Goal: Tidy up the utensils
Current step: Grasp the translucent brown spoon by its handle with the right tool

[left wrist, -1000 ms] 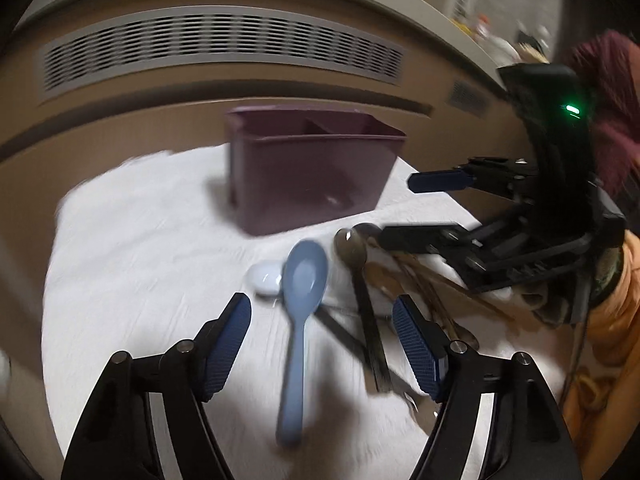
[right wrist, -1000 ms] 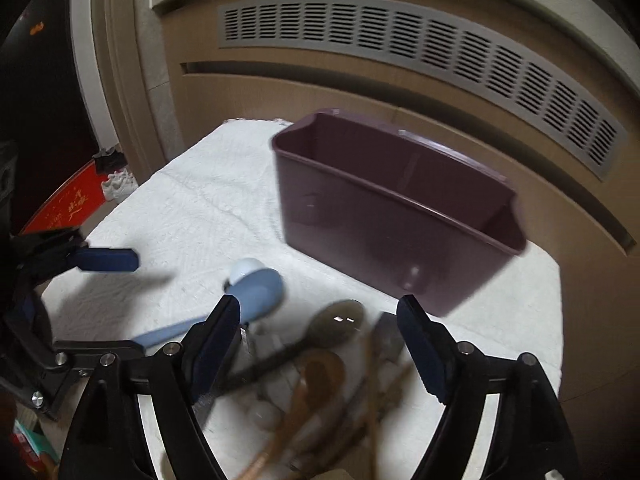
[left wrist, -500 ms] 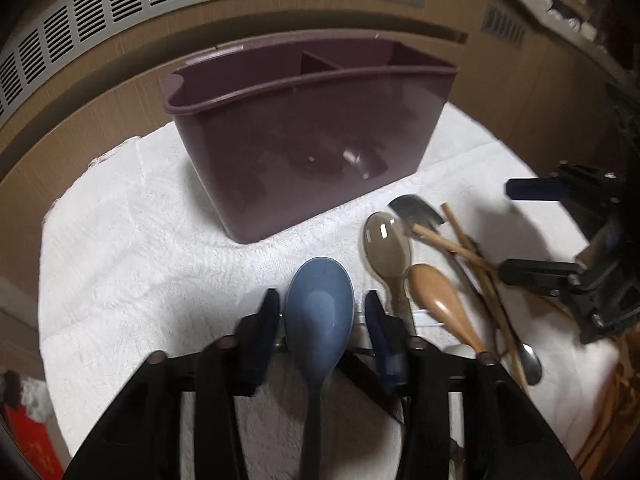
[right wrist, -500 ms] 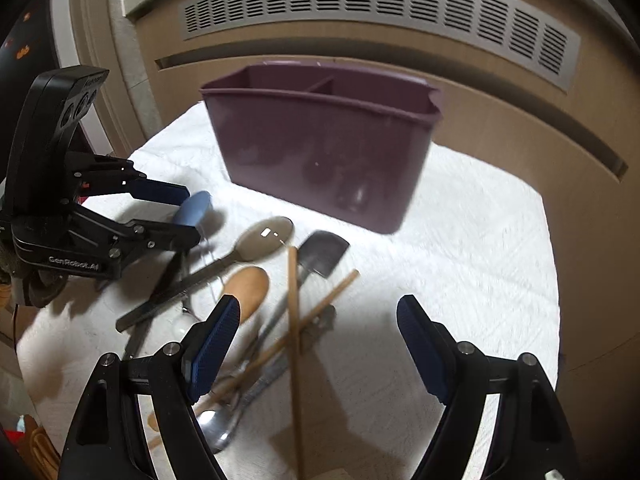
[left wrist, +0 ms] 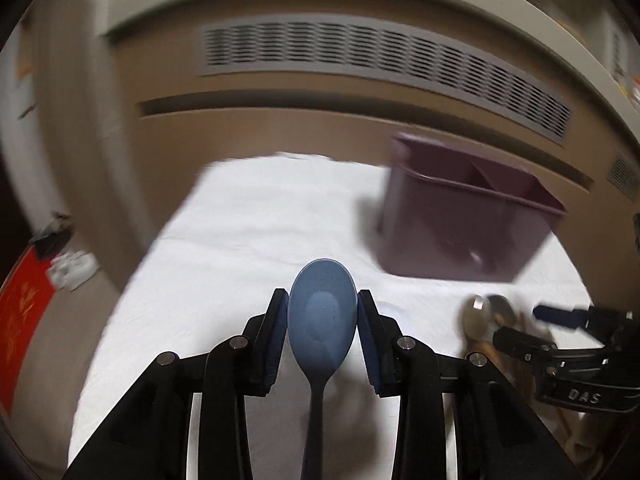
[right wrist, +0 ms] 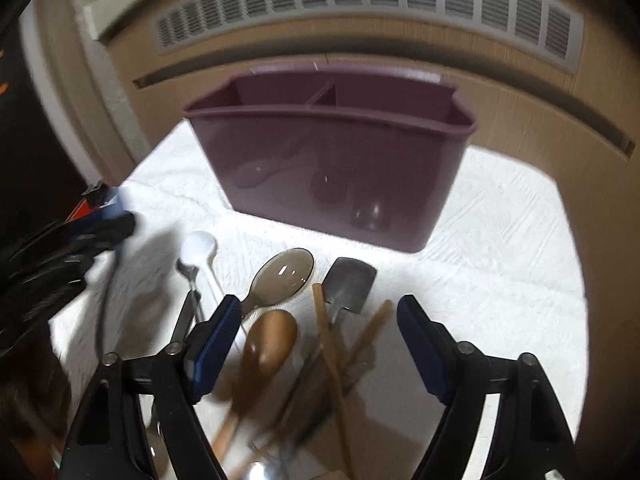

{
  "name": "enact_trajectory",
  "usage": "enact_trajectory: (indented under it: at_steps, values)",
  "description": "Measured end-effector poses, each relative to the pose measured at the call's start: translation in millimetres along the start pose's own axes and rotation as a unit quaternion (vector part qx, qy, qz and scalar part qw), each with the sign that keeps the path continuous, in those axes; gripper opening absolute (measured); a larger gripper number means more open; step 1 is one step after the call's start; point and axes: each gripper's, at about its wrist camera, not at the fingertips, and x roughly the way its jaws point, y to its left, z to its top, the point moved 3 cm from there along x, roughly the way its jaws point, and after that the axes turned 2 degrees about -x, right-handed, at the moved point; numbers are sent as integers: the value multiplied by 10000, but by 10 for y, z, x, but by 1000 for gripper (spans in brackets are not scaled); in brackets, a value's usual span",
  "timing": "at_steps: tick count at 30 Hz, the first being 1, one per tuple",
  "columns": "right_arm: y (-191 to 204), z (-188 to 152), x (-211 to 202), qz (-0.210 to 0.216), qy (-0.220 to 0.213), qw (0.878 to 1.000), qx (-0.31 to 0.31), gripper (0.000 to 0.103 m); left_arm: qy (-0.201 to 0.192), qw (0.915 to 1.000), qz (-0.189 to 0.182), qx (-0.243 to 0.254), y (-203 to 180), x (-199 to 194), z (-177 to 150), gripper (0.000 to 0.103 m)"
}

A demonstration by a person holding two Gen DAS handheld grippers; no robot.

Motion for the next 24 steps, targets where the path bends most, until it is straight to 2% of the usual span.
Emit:
enact_trajectory:
  at_steps: [2,3,9,14,19,20,21,24]
  values:
    - [73,10,106,109,180,9998,63,51,-57,9999,30,-128,95,-29,-18,35]
    - [104,12,139,130,235,9996,77,48,-64,9998,-14,-205,143,-35,-22,35]
    - [287,76,296,74,330,9991,246,48,-75,9989,-75,-448,310,-27,-60,35]
    - [368,164,492,-317,459,9974,463,51,-54,9987,-134,-485,339,-34,-76,35]
    - [509,234,604,-648,387,9971,24,54,9,9987,-185,-480,331,-32,-73,35]
    - [524,231,605,-641,386,9972,-74,51,10,9987,-178,-476,325,-29,-71,35]
    - [527,229,598,-614,389,9973,-124,40,17,9988,-181,-462,316,-31,-70,35]
    - [519,205,531,-433,412,9978,-273,35,37,9989,-188,-418,283,-63,-68,35]
